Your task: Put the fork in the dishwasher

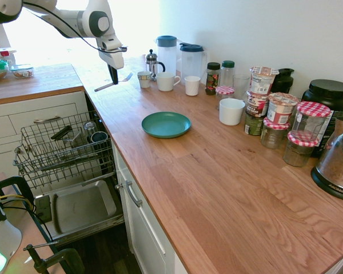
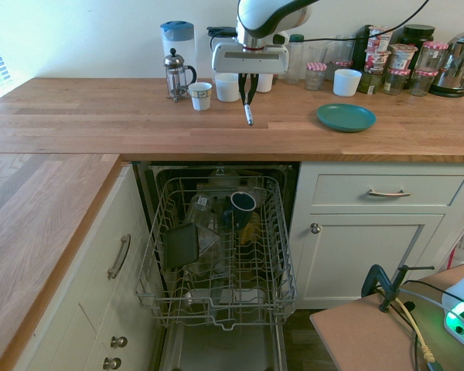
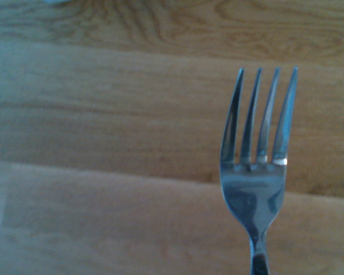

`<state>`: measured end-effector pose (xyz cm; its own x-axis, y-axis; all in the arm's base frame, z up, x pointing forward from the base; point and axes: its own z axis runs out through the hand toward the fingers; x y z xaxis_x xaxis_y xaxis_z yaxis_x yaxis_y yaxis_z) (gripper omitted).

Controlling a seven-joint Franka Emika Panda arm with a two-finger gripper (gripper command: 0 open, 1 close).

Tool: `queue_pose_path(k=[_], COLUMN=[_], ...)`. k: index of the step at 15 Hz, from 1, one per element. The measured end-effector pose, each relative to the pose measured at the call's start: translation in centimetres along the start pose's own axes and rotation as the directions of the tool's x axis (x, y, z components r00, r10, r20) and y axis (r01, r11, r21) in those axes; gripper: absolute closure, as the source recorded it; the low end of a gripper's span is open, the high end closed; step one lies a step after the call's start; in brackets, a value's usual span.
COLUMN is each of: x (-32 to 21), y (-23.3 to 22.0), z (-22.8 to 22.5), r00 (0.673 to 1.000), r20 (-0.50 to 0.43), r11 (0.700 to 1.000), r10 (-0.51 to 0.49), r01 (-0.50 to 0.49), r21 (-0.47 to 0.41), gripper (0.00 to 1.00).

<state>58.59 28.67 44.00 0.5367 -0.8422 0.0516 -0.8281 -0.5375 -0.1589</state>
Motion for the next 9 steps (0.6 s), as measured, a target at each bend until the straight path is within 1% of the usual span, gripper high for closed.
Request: queue_pose_path(k=[2, 4, 7, 9], x=[-2.6, -5.7, -5.9, -7.3], y=[2.3, 5.3, 5.6, 6.4], z=[-0.5, 0.3, 0.8, 2.1], r00=[1.000, 0.999, 0.999, 0.998], r20=[0.010, 0.041, 0.043, 0.048], r11=[1.000, 1.000, 1.000, 1.000], r10=[-0.008, -0.031, -0.031, -0.029], r01=[0.008, 0.030, 0.031, 0.029], r21=[0.008, 0.004, -0.005, -0.010], gripper=[1.00, 1.00, 1.00, 1.00])
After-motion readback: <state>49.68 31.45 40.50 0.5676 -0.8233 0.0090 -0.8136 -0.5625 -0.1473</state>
